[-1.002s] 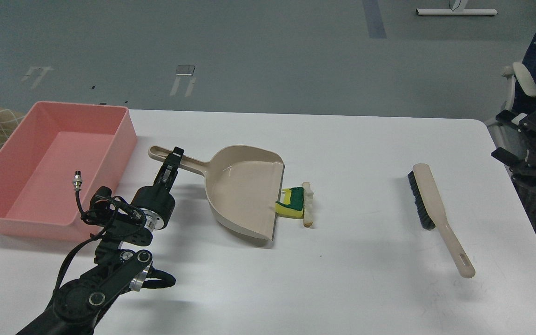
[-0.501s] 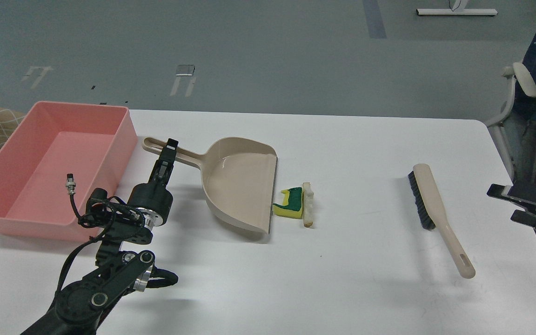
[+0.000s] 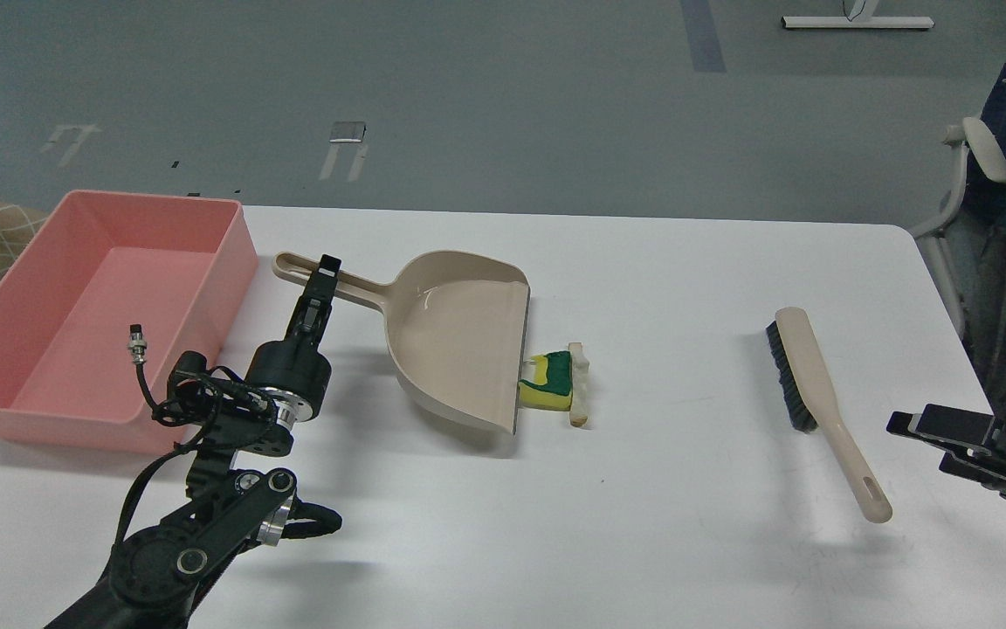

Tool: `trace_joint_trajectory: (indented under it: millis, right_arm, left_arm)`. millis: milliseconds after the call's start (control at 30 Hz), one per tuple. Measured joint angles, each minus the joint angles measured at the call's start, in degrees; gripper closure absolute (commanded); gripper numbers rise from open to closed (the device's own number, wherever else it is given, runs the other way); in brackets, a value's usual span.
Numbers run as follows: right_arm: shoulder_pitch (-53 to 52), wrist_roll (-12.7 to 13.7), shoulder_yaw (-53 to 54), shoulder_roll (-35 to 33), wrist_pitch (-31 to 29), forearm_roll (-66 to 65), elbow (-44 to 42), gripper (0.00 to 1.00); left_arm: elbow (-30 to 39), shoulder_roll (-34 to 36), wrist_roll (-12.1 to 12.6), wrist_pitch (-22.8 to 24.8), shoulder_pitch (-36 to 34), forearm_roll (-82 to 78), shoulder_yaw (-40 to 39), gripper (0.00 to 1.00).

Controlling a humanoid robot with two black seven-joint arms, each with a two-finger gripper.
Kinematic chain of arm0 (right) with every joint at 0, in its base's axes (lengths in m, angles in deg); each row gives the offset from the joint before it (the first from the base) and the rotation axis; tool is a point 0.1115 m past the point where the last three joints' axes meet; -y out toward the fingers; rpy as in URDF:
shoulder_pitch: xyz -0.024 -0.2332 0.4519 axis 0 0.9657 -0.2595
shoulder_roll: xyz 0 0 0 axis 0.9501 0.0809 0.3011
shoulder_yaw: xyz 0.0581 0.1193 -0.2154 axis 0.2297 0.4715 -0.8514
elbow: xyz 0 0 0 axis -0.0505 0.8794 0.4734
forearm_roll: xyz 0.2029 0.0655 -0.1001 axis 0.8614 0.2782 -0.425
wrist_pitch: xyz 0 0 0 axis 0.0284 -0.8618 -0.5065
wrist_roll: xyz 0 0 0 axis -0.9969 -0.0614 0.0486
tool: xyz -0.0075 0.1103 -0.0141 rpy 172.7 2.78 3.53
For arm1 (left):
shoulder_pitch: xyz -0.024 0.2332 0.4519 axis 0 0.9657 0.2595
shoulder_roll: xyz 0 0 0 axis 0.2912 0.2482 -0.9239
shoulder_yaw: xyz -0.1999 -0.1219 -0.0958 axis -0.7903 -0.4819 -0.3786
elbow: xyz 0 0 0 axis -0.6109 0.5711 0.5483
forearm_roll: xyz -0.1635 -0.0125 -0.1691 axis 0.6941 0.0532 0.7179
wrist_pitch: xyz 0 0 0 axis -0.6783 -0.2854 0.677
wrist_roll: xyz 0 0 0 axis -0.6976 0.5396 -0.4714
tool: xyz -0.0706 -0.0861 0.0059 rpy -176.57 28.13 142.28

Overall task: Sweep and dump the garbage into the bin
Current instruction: 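Move the right gripper down to the brush handle and grasp it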

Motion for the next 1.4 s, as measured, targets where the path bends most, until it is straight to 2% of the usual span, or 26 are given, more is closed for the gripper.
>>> trace_joint_trajectory:
  millis: [568, 668, 801, 1269, 1402]
  right_arm:
    - [-0.77, 3.26, -0.69, 8.23, -1.06, -7.48, -0.21, 0.34]
    - [-0.84, 3.72, -0.7, 8.59, -1.06, -7.94, -0.26, 0.4]
    - [-0.86, 3.9, -0.71, 8.73, -1.06, -8.03, -0.23, 0.43]
    - [-0.91, 4.96, -0.71, 10.73, -1.06, -8.12, -0.26, 0.44]
    - [-1.15, 5.32, -0.71, 10.94, -1.06, -8.28, -0.27, 0.51]
  left_arm:
    - [0.42, -0.01, 0.0, 0.03, 0.07, 0.09, 0.0, 1.0]
    - [0.42, -0.01, 0.0, 0.09, 0.17, 0.09, 0.0, 1.0]
    - [0.42, -0.01, 0.0, 0.09, 0.2, 0.09, 0.0, 1.0]
    - [1.07, 0.07, 0.0, 0.04, 0.28, 0.04, 0.09, 1.0]
    - [1.07, 0.08, 0.0, 0.09, 0.28, 0.08, 0.1, 1.0]
